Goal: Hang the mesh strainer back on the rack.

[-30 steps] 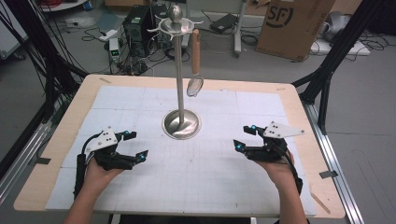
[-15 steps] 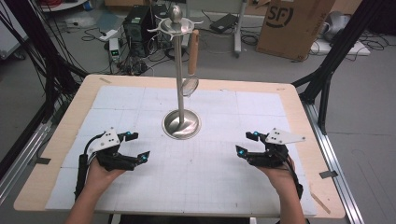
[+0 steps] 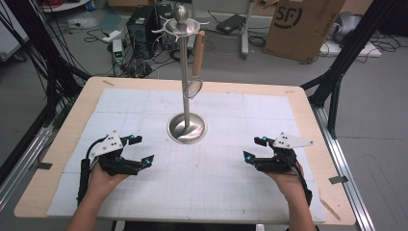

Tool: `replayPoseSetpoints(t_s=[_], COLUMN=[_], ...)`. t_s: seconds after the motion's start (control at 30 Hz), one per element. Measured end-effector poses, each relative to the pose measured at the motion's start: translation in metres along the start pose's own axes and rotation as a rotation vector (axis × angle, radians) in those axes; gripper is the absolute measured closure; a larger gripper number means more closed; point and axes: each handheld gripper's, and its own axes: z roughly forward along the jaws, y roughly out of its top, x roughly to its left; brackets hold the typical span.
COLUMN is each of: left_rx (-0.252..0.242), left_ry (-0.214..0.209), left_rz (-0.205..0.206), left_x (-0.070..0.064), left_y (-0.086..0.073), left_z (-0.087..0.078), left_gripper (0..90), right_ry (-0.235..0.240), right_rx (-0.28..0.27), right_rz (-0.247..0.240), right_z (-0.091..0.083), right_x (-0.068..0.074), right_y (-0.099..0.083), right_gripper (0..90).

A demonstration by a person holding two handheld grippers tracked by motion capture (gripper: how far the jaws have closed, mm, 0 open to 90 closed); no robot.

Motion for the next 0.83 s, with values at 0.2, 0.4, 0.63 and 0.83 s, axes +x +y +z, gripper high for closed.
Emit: replayPoseSetpoints(t_s=[0.2,0.4,0.63,0.83], left_rx=[-0.006,-0.006,-0.008,-0.011], left_ry=[-0.002,0.007,0.005,0.003], left_rz=[-0.001,0.000,0.002,0.000], left_x=[-0.0007,0.0005,0.0001,-0.0006], left_y=[0.0005,0.0007,0.0011,0.0018], left_z=[-0.0009,-0.0014,-0.0008,-0.0017], left_gripper=[15.5,15.5,15.5,15.4], right_ry=[-0.007,0.001,0.000,0.002], right_rx=[0.011,0.027,0.029,0.036], right_rz=[-0.003,-0.002,-0.004,-0.003], right_z=[0.0007,0.0033,0.0029,0.0036], right_x=[0.0011,0.0004,0.0013,0.0019], right_y=[-0.0008,-0.0019,-0.0022,-0.0029], right_gripper=[27.7,27.5,27.4,27.3])
